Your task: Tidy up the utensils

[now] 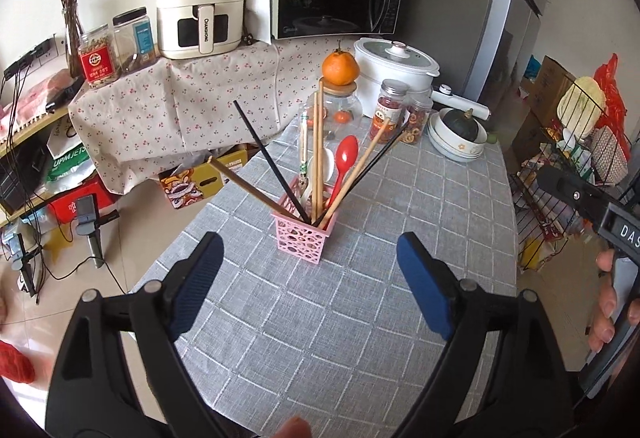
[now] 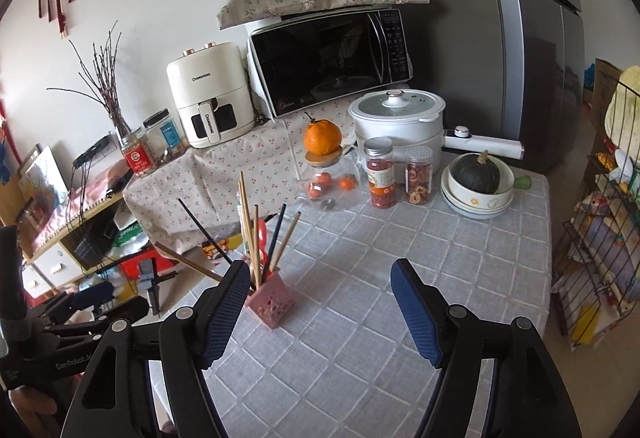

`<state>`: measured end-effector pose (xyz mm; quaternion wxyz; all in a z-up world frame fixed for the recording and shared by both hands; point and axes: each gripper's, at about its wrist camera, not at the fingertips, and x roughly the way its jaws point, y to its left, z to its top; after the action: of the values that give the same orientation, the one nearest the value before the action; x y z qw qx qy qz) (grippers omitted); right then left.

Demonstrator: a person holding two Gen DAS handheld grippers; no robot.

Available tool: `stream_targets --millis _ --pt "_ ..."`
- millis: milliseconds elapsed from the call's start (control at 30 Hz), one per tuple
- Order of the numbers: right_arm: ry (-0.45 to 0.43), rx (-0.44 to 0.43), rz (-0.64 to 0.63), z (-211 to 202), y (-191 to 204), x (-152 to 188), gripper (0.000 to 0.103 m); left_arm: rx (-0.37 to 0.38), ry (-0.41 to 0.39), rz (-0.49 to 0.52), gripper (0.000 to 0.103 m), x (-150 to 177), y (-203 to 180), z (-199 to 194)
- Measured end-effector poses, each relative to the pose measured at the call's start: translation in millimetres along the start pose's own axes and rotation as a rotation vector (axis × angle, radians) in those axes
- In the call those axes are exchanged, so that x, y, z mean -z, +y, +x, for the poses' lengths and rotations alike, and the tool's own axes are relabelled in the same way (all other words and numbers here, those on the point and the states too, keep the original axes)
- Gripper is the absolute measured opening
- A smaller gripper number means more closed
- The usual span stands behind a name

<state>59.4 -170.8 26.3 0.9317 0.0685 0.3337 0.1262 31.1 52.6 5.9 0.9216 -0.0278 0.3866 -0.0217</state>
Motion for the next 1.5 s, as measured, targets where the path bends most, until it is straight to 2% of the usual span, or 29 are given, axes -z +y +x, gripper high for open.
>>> stream_targets --millis 67,200,333,367,667,1500 --pt "0.012 0.021 -0.003 -13 -8 6 0.081 -0.015 -0.018 0.014 0.099 4 -8 -9" --pt "0.038 0.060 -0.009 -31 -22 17 0.089 -0.048 -0.058 0.053 0.102 10 -25 -23" --pt "0.049 0.130 -0.026 -42 -30 29 0.102 -0.078 -0.035 0.088 0.102 15 -43 -22" --pt "0.053 0.150 -0.034 -42 -32 31 0.103 -0.077 -0.028 0.091 0.102 16 -46 -20" --pt "0.090 0.205 -0.058 -41 -41 40 0.103 -0.055 -0.053 0.097 0.102 19 -71 -21" --pt "0.097 0.187 -0.038 -34 -35 37 0.103 -0.049 -0.059 0.091 0.102 19 -71 -22"
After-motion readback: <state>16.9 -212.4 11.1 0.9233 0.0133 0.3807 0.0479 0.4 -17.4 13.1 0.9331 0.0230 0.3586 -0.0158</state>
